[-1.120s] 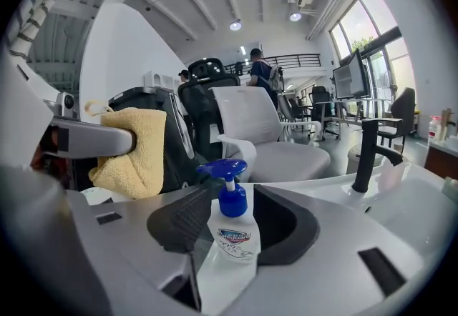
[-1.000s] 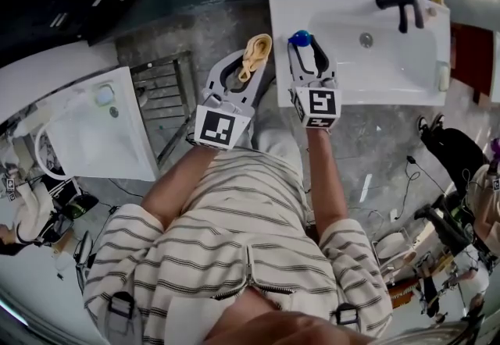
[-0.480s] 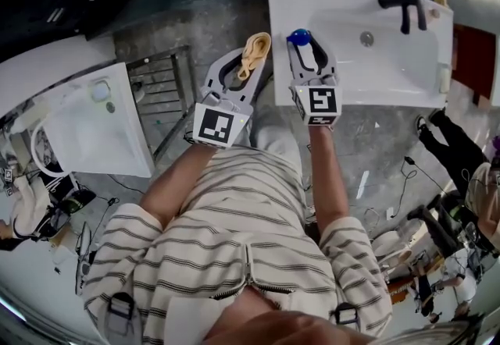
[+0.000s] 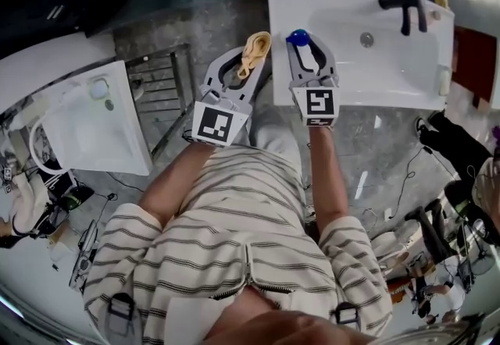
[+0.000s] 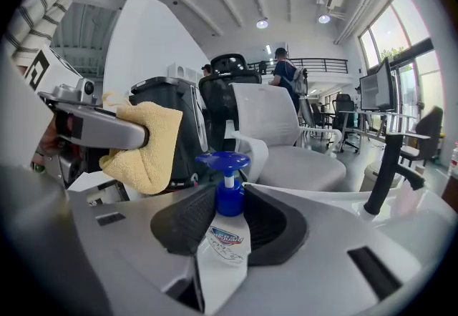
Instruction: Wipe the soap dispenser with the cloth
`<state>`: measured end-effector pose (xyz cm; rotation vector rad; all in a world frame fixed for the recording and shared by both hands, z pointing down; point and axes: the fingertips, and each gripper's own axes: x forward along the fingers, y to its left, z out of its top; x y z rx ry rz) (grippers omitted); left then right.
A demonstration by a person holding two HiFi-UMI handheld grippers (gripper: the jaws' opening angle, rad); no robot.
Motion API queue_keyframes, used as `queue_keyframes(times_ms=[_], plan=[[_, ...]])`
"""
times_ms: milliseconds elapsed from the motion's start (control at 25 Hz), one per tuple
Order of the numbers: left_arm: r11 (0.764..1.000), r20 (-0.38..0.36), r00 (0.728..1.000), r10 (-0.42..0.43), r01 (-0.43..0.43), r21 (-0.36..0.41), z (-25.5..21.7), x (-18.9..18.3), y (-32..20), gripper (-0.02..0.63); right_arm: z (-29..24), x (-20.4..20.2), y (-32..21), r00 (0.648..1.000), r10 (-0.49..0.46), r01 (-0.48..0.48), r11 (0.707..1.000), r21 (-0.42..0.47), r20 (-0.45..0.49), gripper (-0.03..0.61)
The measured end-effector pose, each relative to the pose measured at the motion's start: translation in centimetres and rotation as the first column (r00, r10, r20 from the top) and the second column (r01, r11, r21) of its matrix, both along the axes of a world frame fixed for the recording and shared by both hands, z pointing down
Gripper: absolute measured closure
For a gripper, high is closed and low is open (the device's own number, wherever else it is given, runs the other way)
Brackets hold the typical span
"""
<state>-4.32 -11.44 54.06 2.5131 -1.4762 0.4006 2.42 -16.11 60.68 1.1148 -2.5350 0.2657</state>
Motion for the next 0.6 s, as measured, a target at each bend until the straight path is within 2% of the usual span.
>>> queue_keyframes(times_ms=[360,600], plan=[[1.0,-0.007,1.0,0.012,-0.012,0.005,-0.3,0.1,0.4,0.528,-1.4,0.5,0.2,1.0,-0.005,0.005,1.0,-0.003,0.027,0.454],[0.998,-0.017,0.999,0.049,-0.048,0.031,-1.3,0.9,0.8,0.529,-2.9,0.9,0.4,0.998,0.014,-0.013,1.0,-0.015,0.064,0.454]])
